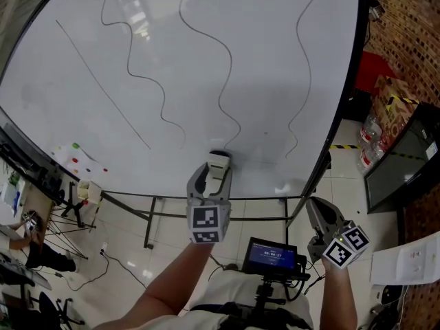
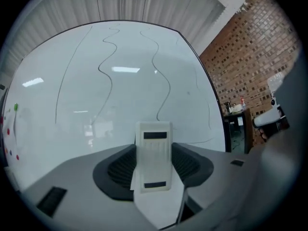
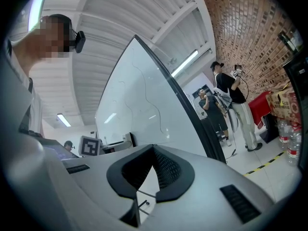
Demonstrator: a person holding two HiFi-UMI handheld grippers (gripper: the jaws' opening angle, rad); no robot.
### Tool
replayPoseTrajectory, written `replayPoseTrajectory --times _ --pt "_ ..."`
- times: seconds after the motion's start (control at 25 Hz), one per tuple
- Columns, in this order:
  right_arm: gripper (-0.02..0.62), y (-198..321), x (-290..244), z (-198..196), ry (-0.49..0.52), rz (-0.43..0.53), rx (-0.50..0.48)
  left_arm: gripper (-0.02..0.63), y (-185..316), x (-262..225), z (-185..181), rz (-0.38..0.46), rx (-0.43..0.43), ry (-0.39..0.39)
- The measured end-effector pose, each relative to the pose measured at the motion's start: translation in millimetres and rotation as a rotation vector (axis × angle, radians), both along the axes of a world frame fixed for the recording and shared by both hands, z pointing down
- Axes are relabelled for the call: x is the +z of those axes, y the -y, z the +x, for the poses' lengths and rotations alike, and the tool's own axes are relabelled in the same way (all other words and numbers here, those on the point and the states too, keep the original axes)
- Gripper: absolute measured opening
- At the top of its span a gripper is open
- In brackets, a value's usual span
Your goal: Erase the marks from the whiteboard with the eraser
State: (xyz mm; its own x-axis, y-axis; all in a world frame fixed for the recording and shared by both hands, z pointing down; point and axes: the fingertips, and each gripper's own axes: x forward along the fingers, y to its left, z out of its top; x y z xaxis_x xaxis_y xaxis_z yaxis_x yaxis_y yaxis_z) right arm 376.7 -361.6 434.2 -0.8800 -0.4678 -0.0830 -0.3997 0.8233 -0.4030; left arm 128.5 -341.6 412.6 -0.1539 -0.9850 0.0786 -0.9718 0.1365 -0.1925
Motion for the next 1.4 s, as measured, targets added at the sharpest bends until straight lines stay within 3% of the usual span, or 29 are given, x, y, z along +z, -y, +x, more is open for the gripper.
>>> replayPoseTrajectory --times 0.16,0.64,0.8,0.96,1.4 --pt "0.008 0.4 3.7 7.0 0.001 -0.009 0.004 0.259 10.0 9.3 17.4 -0.023 0.027 -0.031" --pt "0.008 6.6 9.6 18.1 -0.012 -0.022 -0.003 0.259 31.4 38.2 67.4 -0.118 0.199 -0.031" --pt "0.008 7.4 7.7 11.6 -0.006 -0.02 -0.018 0.259 18.8 25.2 50.6 -0.064 0.124 0.024" --pt "0.008 8.2 8.0 9.6 -0.003 -0.022 -0.025 0.259 12.0 17.0 26.7 -0.043 0.032 0.029" --pt "0.008 9.0 13.6 27.7 -0.014 -0.03 -0.01 0.259 34.1 36.5 71.4 -0.104 0.143 0.041"
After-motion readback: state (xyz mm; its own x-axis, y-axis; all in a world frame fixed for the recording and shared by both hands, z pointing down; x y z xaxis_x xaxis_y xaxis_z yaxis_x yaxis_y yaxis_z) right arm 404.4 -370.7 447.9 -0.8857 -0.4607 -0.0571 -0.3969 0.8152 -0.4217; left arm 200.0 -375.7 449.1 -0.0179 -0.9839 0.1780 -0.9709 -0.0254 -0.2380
